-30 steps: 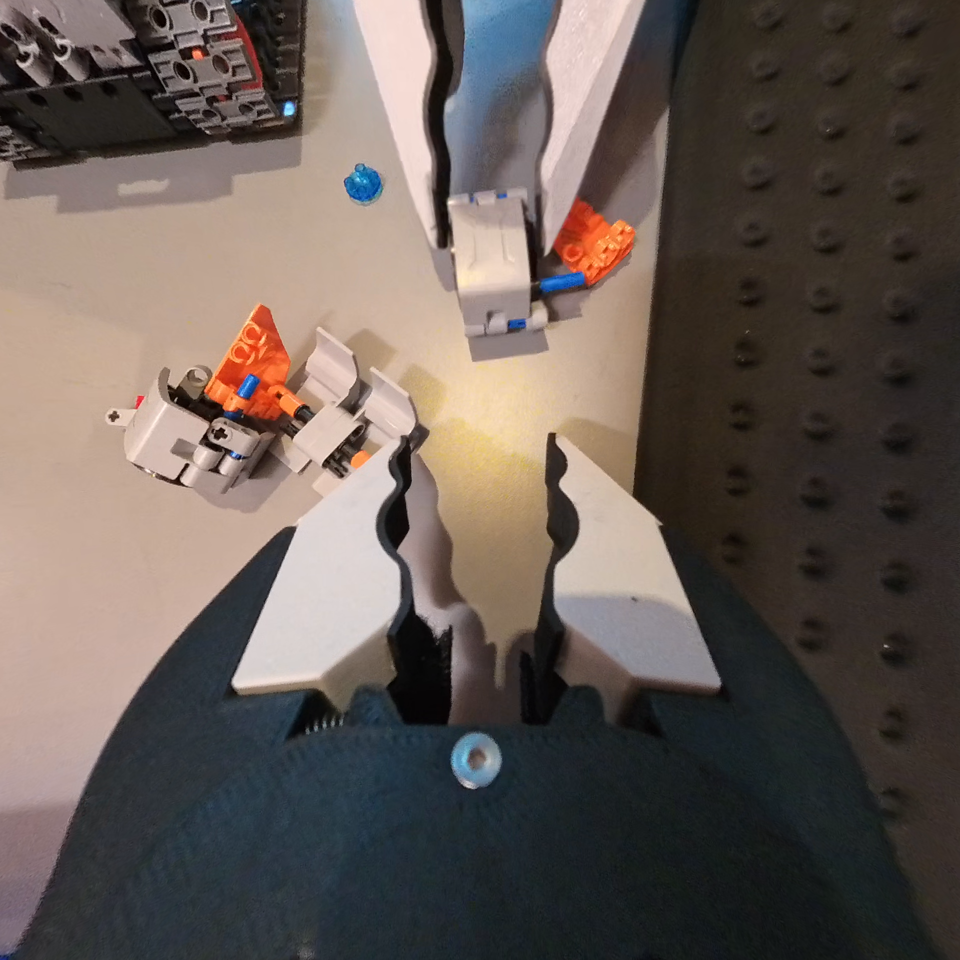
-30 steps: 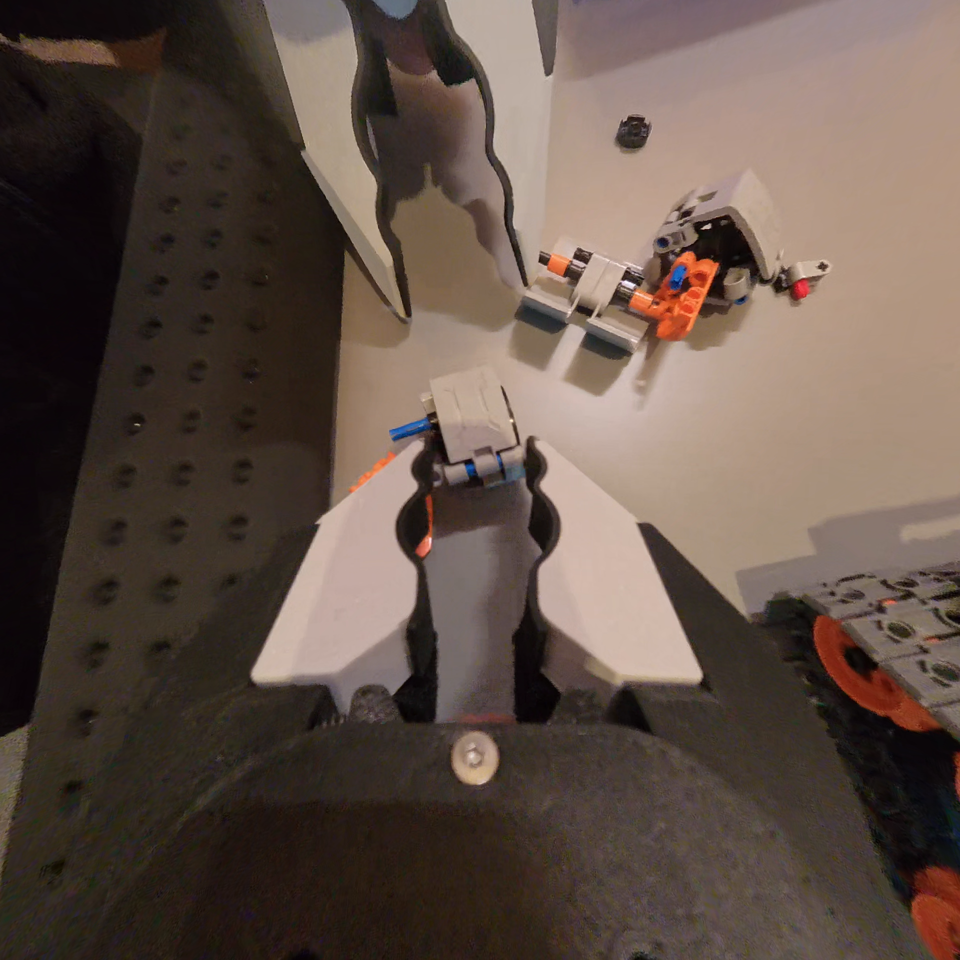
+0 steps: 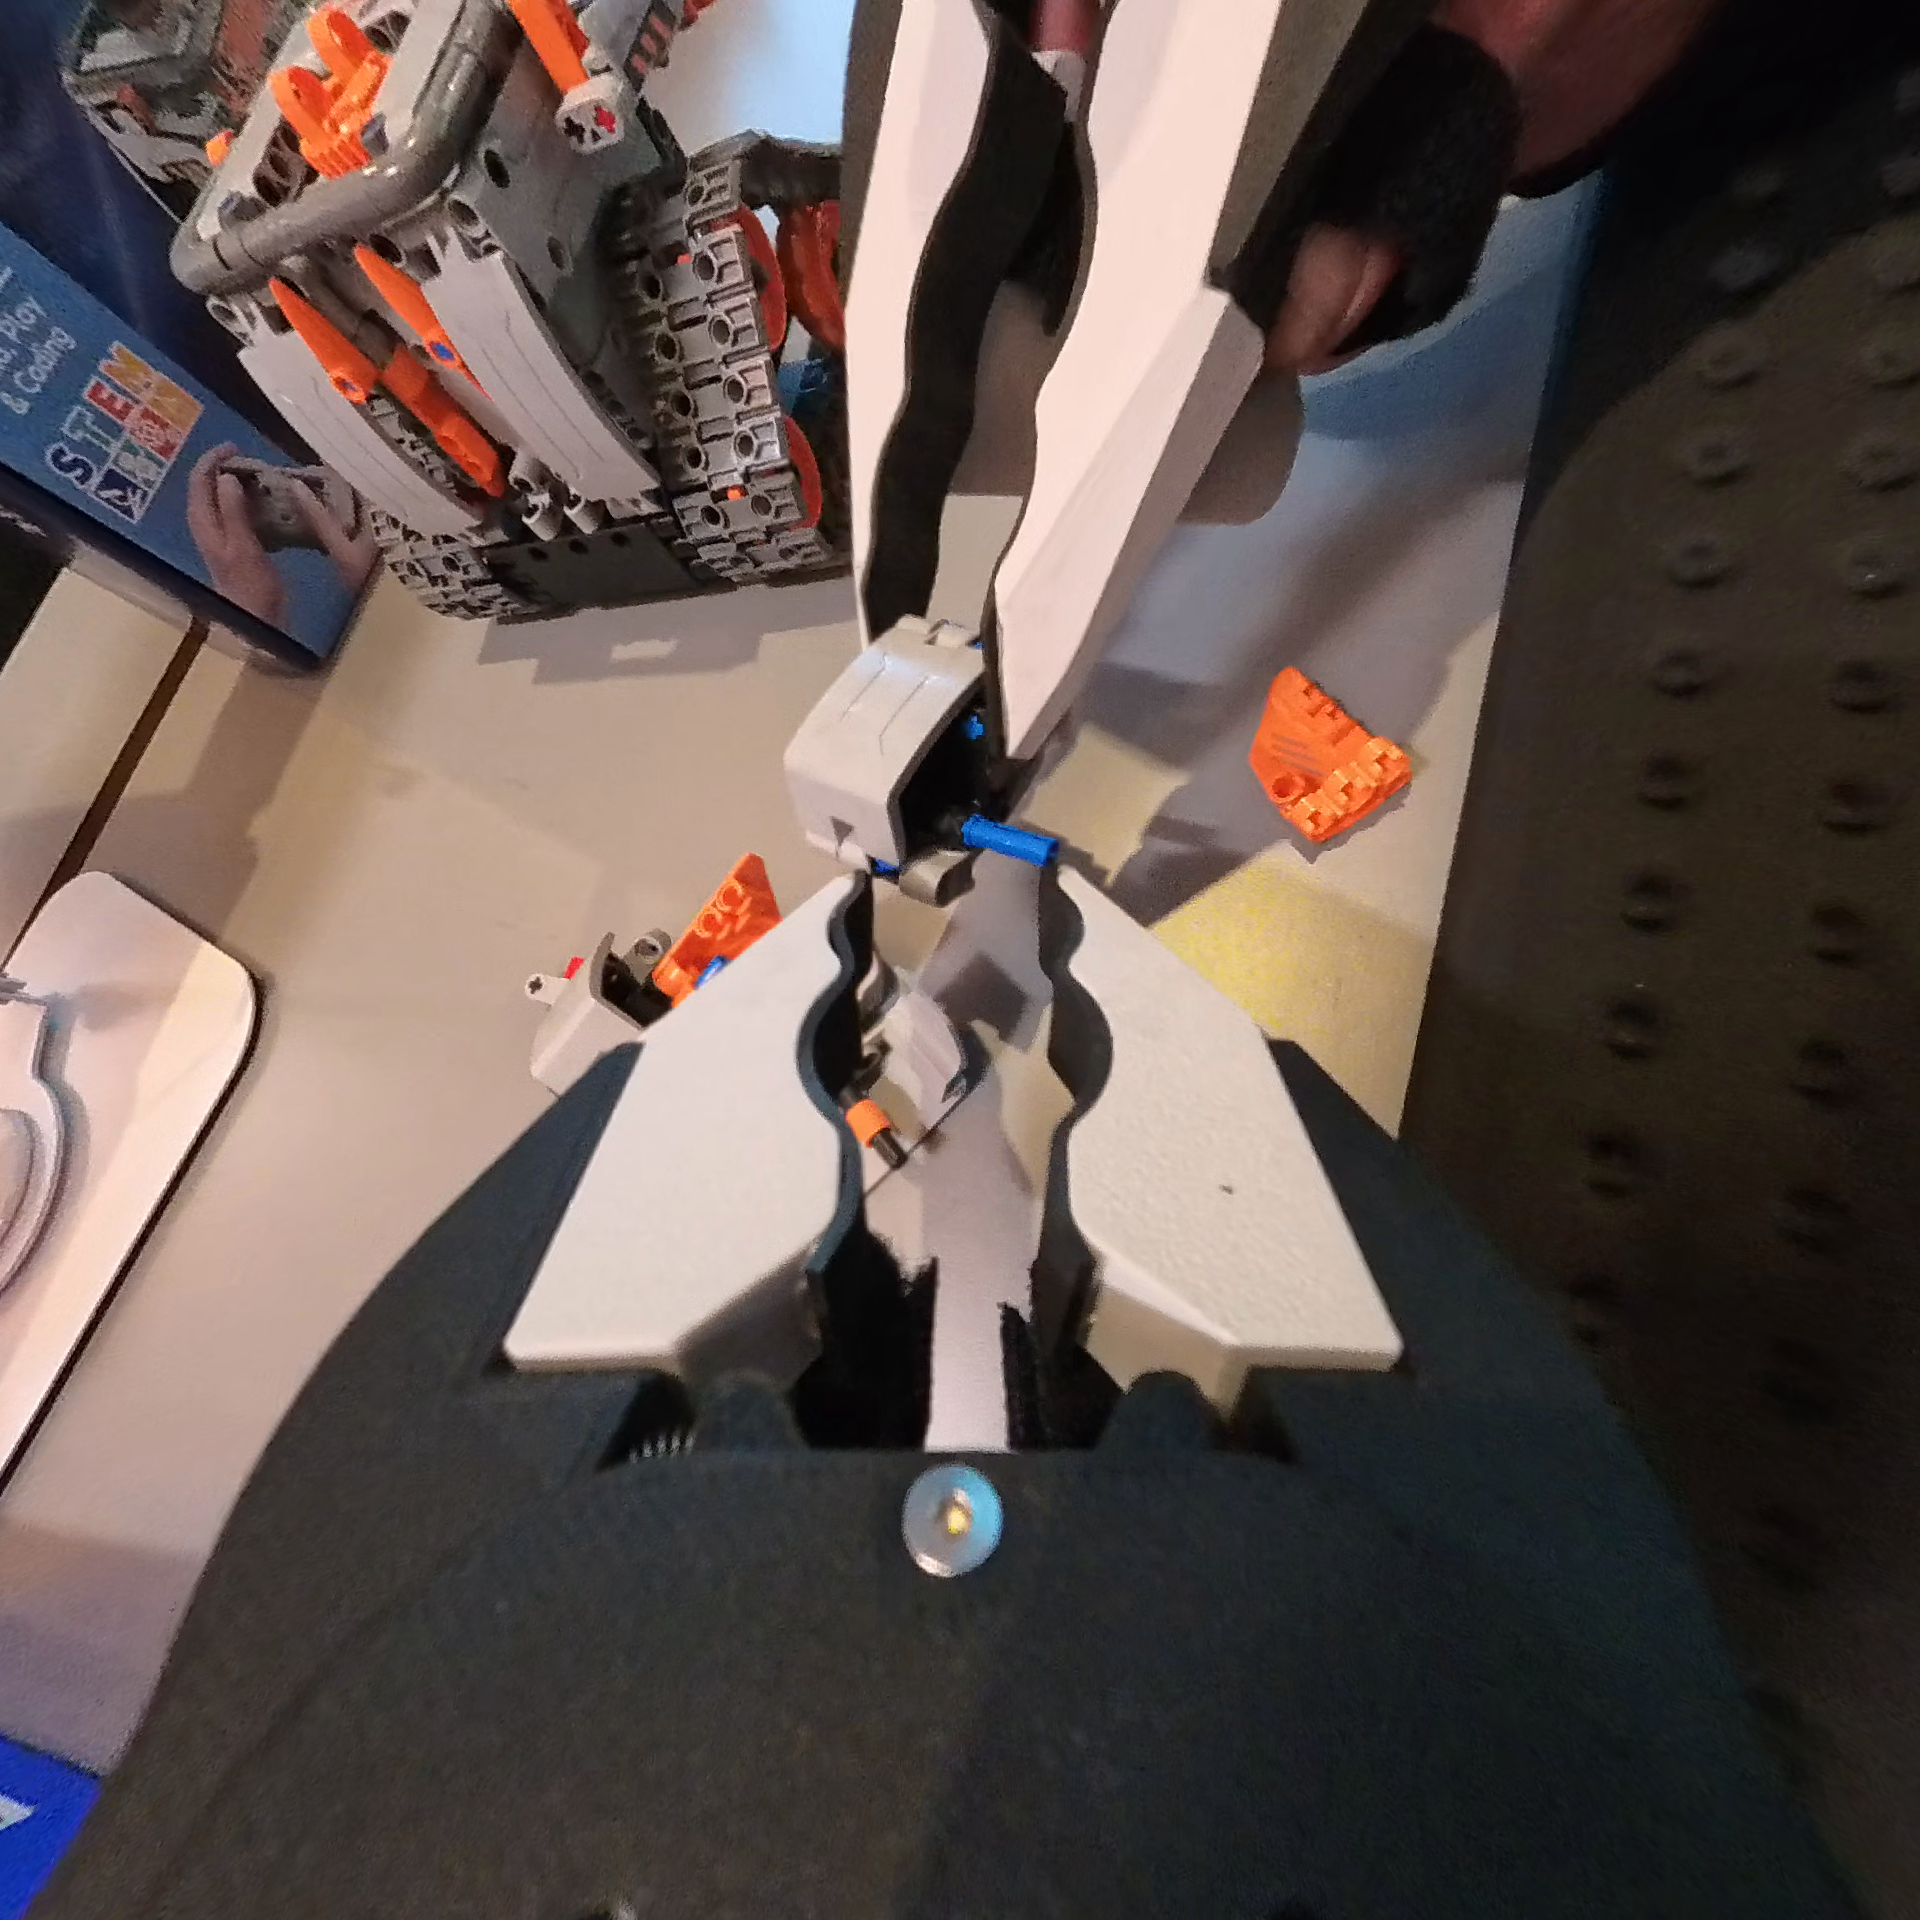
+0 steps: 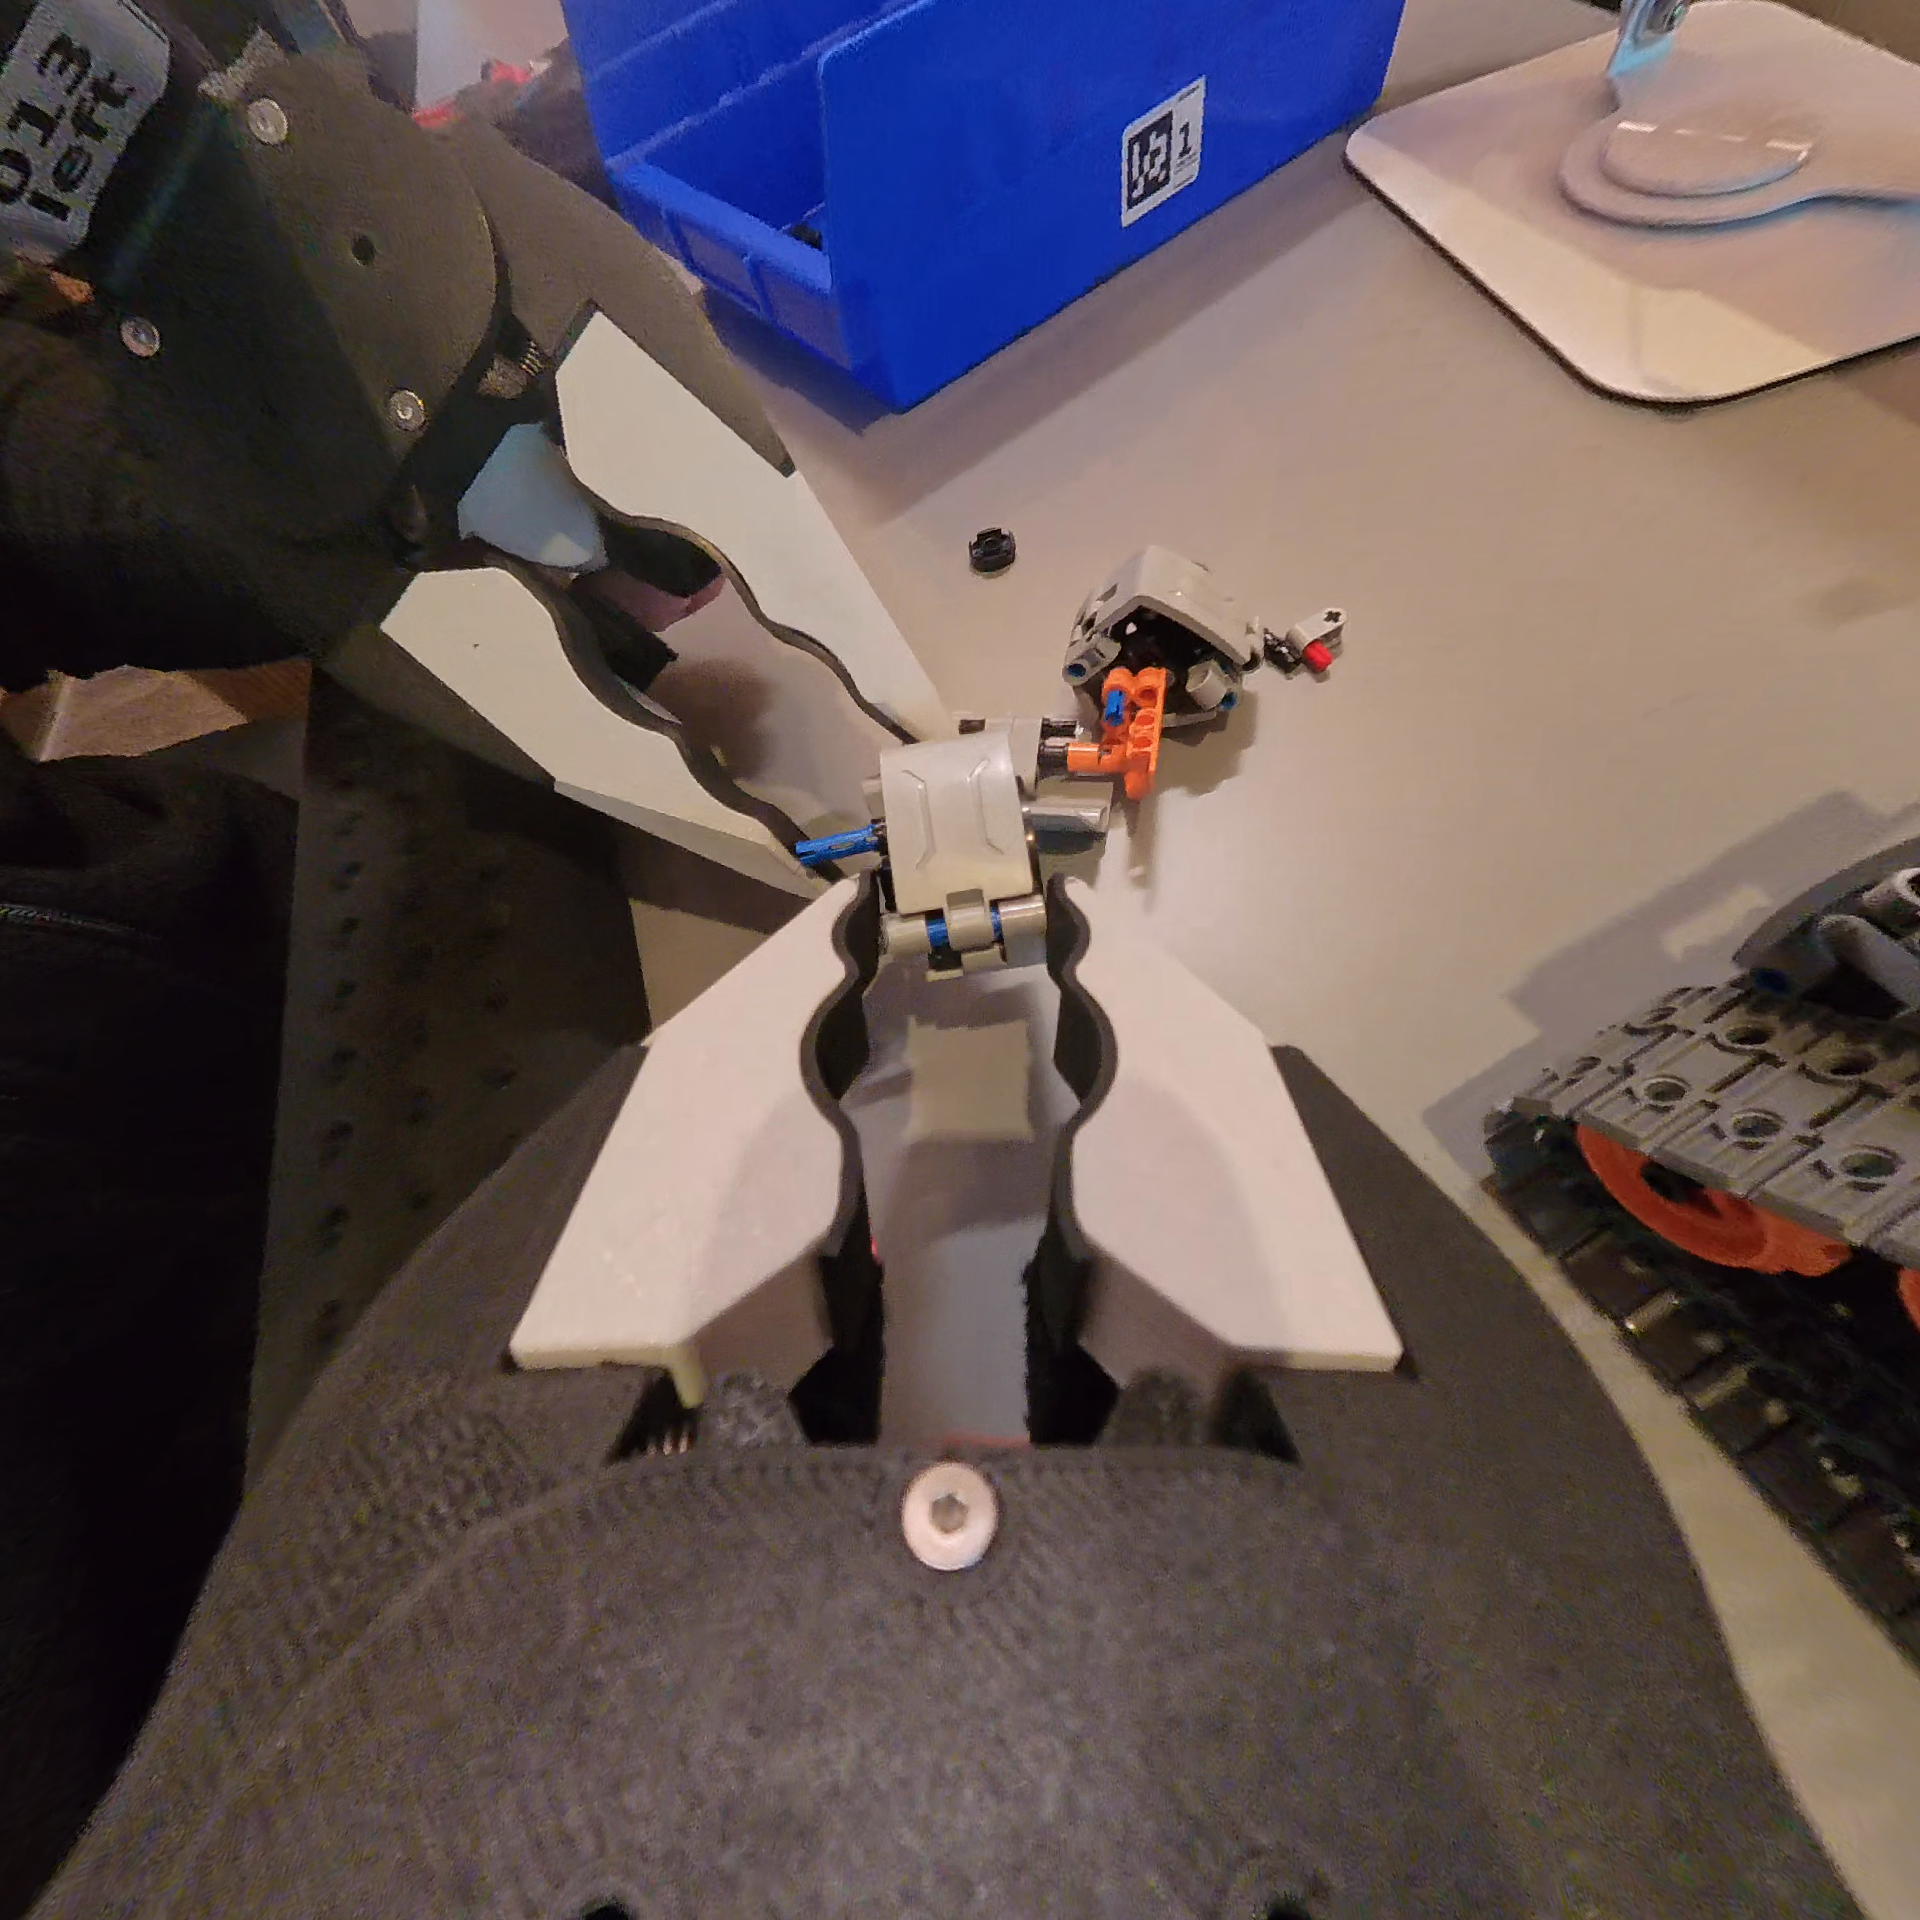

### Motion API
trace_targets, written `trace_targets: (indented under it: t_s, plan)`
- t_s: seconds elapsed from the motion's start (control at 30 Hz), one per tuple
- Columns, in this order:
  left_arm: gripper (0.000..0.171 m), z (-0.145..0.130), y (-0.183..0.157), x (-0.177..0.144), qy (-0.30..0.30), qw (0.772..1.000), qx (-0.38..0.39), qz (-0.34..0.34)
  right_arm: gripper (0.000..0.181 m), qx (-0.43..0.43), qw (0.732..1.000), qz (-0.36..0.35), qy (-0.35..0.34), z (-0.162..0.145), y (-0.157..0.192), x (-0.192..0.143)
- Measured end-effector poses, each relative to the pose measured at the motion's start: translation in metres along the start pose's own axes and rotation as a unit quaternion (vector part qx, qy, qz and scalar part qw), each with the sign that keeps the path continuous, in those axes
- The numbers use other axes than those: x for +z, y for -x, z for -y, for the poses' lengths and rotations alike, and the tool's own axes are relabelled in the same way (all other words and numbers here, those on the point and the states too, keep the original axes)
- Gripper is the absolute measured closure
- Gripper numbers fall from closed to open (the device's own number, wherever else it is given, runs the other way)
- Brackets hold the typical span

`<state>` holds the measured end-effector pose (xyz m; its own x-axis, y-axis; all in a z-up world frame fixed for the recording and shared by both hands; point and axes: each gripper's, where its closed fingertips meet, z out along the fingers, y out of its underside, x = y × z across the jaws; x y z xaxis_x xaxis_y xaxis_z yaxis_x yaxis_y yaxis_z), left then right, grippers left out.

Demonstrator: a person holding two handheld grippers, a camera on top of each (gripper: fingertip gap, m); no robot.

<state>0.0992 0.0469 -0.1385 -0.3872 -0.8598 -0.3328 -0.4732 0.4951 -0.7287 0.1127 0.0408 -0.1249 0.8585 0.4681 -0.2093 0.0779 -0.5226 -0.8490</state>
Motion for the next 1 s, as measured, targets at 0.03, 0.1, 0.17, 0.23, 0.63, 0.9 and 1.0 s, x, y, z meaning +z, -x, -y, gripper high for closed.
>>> trace_targets:
  t_s: [0.03,0.1,0.17,0.23,0.63,0.9,1.0]
  plan:
    - [0.146,-0.001,-0.001,0.0,0.001,1.0,0.0,-0.004,0.151,0.004,1.0,0.006,0.004,-0.002,0.001,0.0]
    - [0.149,0.0,-0.002,0.001,-0.003,1.0,0.003,-0.007,0.148,0.0,1.0,0.012,0.012,-0.005,0.002,-0.001]
    - [0.149,0.0,-0.004,0.002,-0.003,1.0,0.004,-0.017,0.148,-0.007,1.0,0.01,0.014,-0.005,0.003,-0.002]
    - [0.149,0.001,-0.006,0.003,-0.006,1.0,0.004,-0.024,0.148,-0.011,1.0,0.014,0.021,-0.008,0.004,-0.004]
    - [0.154,0.001,-0.026,0.006,0.005,0.997,0.037,-0.07,0.154,-0.032,0.998,-0.002,0.045,-0.02,-0.003,-0.018]
    - [0.142,0.005,-0.069,0.016,0.024,0.983,0.108,-0.146,0.154,-0.031,0.997,-0.024,0.07,-0.042,-0.016,-0.036]
    - [0.148,0.005,-0.074,0.023,0.039,0.978,0.141,-0.145,0.154,-0.025,0.997,-0.022,0.066,-0.045,-0.017,-0.04]
